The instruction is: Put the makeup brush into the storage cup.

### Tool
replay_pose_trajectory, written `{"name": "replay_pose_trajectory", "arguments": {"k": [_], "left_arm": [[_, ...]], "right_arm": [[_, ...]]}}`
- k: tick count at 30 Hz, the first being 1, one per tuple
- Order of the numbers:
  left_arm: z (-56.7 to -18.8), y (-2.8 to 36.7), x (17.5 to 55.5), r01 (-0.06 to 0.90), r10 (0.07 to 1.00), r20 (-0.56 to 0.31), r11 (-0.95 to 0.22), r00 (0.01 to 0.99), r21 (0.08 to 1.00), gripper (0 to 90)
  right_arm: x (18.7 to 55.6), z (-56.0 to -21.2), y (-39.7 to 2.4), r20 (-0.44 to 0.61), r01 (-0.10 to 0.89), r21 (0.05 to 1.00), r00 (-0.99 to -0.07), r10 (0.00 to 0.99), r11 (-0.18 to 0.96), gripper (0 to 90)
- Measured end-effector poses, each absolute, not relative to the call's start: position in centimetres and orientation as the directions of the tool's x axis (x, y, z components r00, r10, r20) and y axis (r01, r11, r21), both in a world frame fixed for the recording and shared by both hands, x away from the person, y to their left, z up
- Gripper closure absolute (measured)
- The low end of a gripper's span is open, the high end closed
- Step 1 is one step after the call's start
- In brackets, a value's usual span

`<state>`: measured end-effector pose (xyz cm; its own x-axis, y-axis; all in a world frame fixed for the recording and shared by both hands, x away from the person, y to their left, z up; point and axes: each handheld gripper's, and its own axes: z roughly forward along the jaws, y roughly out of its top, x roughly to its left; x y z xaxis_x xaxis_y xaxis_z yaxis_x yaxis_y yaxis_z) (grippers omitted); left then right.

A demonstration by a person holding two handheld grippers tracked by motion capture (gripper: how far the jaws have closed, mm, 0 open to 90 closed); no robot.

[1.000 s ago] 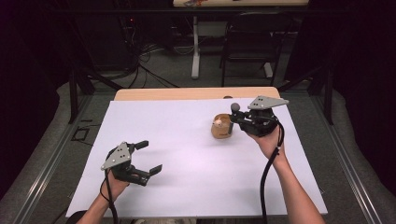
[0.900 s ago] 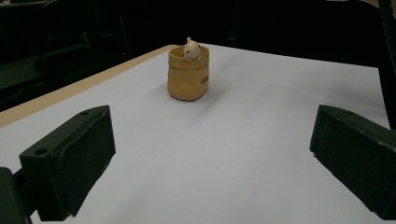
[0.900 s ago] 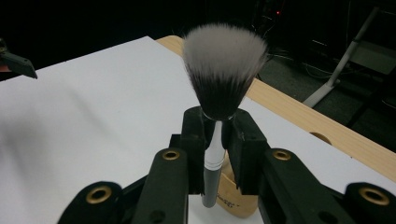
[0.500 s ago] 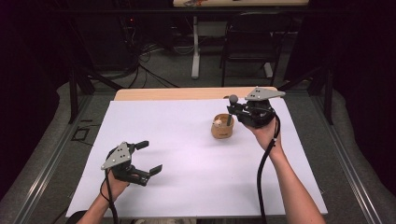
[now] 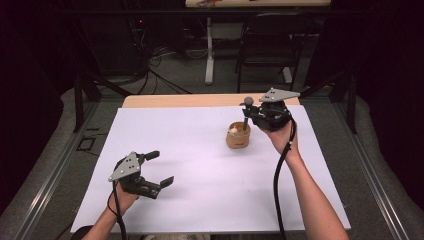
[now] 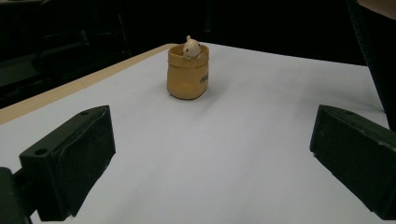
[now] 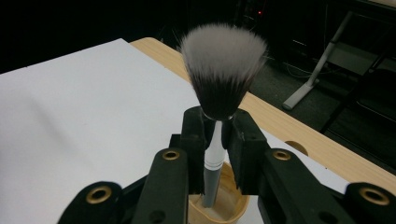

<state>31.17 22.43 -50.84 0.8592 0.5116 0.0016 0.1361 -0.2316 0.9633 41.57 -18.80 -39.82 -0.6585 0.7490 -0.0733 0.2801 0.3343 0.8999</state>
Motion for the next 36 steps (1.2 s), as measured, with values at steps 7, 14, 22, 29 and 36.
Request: {"name": "replay_pose_trajectory", "arguments": {"k": [7, 14, 22, 29, 36], "left_arm": [[-50.8, 22.4, 31.1, 0.137, 0.513, 0.003, -0.235, 0.858, 0.962, 0.1], [-50.8, 22.3, 31.1, 0.135, 0.509, 0.006, -0.239, 0.861, 0.962, 0.1], [-50.8, 22.3, 31.1, 0.133, 0.508, 0.008, -0.241, 0.861, 0.961, 0.2], [-50.8, 22.3, 31.1, 0.131, 0.504, 0.008, -0.24, 0.864, 0.962, 0.1], [-50.8, 22.3, 31.1, 0.131, 0.504, 0.008, -0.24, 0.864, 0.962, 0.1]], "right_arm": [[42.3, -40.3, -18.6, -0.084, 0.287, 0.892, -0.654, 0.752, 0.349, 77.2], [43.0, -40.8, -18.5, -0.097, 0.291, 0.885, -0.648, 0.756, 0.363, 77.2], [43.8, -41.9, -18.1, -0.09, 0.313, 0.874, -0.647, 0.757, 0.372, 77.3], [44.2, -42.9, -18.1, -0.07, 0.329, 0.872, -0.647, 0.759, 0.361, 77.3], [44.5, -43.3, -18.1, -0.061, 0.339, 0.87, -0.645, 0.762, 0.357, 77.3]]}}
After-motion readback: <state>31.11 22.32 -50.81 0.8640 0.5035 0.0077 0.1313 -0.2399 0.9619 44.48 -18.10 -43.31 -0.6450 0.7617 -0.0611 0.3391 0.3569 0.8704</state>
